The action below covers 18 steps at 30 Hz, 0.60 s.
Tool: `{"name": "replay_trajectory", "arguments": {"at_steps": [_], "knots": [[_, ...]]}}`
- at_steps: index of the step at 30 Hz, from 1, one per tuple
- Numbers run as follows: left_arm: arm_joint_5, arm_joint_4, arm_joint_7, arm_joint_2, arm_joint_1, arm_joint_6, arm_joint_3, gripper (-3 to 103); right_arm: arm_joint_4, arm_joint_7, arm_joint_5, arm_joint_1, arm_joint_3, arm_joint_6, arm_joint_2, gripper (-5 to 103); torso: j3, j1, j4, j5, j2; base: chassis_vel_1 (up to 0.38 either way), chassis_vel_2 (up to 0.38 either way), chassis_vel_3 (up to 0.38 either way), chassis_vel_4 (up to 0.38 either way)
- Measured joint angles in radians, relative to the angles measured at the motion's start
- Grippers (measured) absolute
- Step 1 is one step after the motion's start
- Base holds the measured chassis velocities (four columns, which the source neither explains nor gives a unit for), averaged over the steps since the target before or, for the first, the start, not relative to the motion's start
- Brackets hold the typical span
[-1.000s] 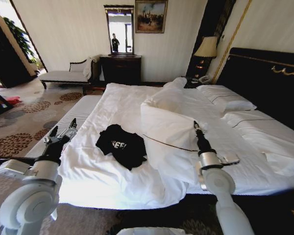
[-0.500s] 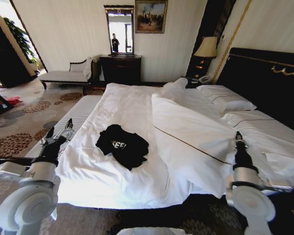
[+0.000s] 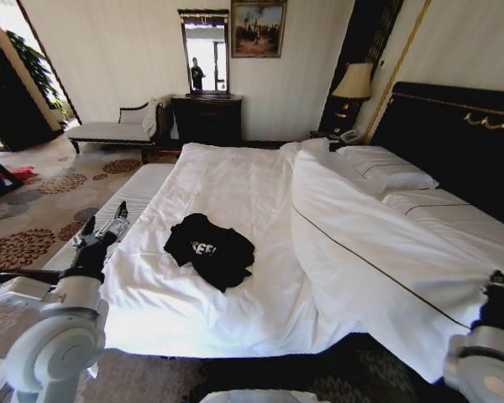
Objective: Fold the clothes on the bed.
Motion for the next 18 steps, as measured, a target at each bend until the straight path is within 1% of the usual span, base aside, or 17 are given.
{"name": "replay_trajectory", "arguments": {"at_steps": [2,3,7,8,12,13,16,18], "knots": [[-0.004,0.006,0.0,0.009,-0.003,-0.003,-0.005,100,0.002,0.03,-0.006,-0.008,0.013,0.001,0.004,1,0.0,0.0,0.0002,0.0,0.0,0.0,0.0,0.0,0.0],[-0.004,0.006,0.0,0.009,-0.003,-0.003,-0.005,100,0.002,0.03,-0.006,-0.008,0.013,0.001,0.004,1,0.0,0.0,0.0002,0.0,0.0,0.0,0.0,0.0,0.0],[-0.012,0.024,0.0,0.016,-0.012,-0.006,-0.004,100,-0.002,0.109,-0.063,-0.026,0.04,0.018,0.019,1,0.0,0.0,0.0001,0.0001,0.0,0.0,0.0,0.0,0.0],[-0.012,0.024,0.0,0.016,-0.012,-0.006,-0.004,100,-0.002,0.109,-0.063,-0.026,0.04,0.018,0.019,1,0.0,0.0,0.0001,0.0001,0.0,0.0,0.0,0.0,0.0],[-0.012,0.039,0.0,0.015,-0.019,-0.008,0.009,100,-0.006,0.17,-0.106,-0.06,0.101,0.04,0.022,1,0.0,0.0,0.0001,0.0002,0.0,0.0,0.0,0.0,0.0],[-0.012,0.039,0.0,0.015,-0.019,-0.008,0.009,100,-0.006,0.17,-0.106,-0.06,0.101,0.04,0.022,1,0.0,0.0,0.0001,0.0002,0.0,0.0,0.0,0.0,0.0],[-0.013,0.045,0.0,0.022,-0.026,-0.008,0.01,100,-0.005,0.237,-0.12,-0.08,0.164,0.041,0.014,1,0.0,0.0,0.0002,0.0001,0.0,0.0,0.0,0.0,0.0],[-0.014,0.047,0.0,0.024,-0.028,-0.008,0.011,100,-0.003,0.252,-0.121,-0.088,0.179,0.041,0.013,1,0.0,0.0,0.0003,0.0003,0.0,0.0,0.0,0.0,0.0]]}}
